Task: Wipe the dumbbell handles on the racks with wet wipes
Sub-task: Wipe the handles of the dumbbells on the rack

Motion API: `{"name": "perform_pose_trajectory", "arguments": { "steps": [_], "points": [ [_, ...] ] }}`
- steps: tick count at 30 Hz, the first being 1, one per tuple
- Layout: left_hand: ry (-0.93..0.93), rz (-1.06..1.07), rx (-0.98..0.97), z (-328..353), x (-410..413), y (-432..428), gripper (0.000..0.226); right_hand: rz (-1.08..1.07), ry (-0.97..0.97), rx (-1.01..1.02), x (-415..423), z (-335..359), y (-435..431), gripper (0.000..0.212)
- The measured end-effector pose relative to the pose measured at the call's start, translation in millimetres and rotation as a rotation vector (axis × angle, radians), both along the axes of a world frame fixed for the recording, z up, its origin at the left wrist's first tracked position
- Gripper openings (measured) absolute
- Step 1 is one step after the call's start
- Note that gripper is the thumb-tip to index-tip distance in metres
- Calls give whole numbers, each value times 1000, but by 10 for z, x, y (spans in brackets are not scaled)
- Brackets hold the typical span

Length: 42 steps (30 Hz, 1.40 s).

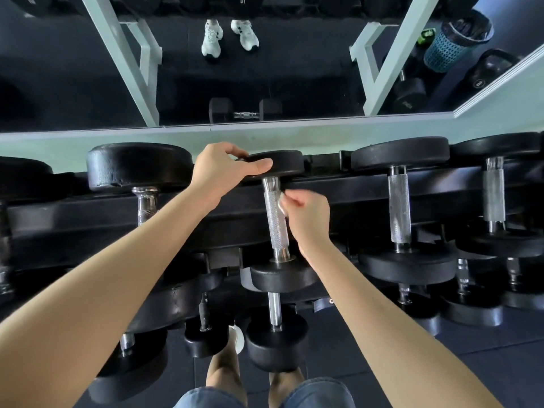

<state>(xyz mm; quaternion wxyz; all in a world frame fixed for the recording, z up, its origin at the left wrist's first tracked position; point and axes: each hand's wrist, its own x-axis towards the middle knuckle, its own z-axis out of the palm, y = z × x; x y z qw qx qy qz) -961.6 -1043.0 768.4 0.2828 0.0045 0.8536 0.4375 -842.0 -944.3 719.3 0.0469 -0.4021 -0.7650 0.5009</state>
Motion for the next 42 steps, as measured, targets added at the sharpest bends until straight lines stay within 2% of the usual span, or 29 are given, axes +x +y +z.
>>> {"name": "perform_pose_trajectory", "arguments": {
  "steps": [3,5,7,10,12,15,18,20,23,28,30,32,35,39,42],
  "points": [
    [16,20,8,-12,15,-1,48,-177,58,-40,-254,93,-57,14],
    [18,20,18,-15,20,-9,49,-119,43,49,-120,79,-133,18],
    [14,15,18,-13,19,-13,49,26,-33,164,145,35,-199,24],
    [8,8,20,-14,11,-11,48,172,-113,232,308,0,-153,28],
    [13,-4,18,-4,15,-7,47,169,-109,201,142,2,-4,34],
    [23,-15,17,-14,5,-10,45,67,-20,-14,-89,27,182,43],
    [28,-13,19,-40,-9,-21,45,154,-51,-81,181,-7,140,35],
    [24,-2,27,-59,-16,-27,47,231,-118,-79,458,-6,72,29],
    [23,-4,33,-61,2,-20,47,317,-189,-21,544,3,65,33],
    [37,-5,37,-54,11,-19,48,201,-118,93,-23,41,172,35],
    [31,-11,39,-55,11,-26,48,174,-103,104,20,10,131,35],
    [32,-17,47,-60,3,-42,47,248,-165,153,299,4,25,33],
    [42,-35,51,-68,-7,-55,46,315,-238,29,539,29,-9,31],
    [58,-56,45,-66,5,-49,45,107,-109,-278,260,-49,150,20],
    [62,-55,59,-89,6,-59,48,135,-139,-370,247,-138,126,24]
  ]
}}
